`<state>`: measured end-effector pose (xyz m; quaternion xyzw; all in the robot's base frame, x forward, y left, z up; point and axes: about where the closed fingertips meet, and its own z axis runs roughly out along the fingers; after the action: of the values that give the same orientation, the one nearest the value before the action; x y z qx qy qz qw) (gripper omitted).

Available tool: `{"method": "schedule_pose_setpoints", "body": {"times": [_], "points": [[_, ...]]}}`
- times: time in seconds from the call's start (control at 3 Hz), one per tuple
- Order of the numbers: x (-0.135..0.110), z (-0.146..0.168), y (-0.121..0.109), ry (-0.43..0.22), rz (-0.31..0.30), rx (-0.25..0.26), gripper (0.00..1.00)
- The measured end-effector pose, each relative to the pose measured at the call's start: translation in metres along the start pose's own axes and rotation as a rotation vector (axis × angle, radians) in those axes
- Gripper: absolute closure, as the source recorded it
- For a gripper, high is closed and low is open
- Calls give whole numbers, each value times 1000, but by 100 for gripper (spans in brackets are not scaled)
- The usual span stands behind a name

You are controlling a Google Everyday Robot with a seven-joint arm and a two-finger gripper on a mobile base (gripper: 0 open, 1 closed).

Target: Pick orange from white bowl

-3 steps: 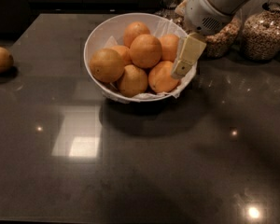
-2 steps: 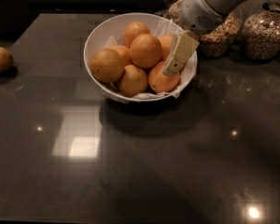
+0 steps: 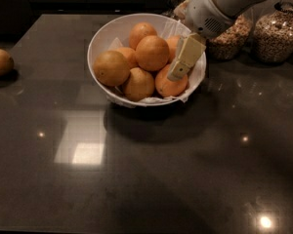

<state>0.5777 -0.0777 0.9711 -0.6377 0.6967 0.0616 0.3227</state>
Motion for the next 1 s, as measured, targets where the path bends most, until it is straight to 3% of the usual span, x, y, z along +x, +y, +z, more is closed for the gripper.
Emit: {"method": "schedule_pose_setpoints", "body": {"times": [0.33,0.67,1.0], "points": [[-16,16,10,-29,-23,18,0],[-32,36,17,-58,-44,12,7],[-37,43,12,-65,-54,23,0]]}}
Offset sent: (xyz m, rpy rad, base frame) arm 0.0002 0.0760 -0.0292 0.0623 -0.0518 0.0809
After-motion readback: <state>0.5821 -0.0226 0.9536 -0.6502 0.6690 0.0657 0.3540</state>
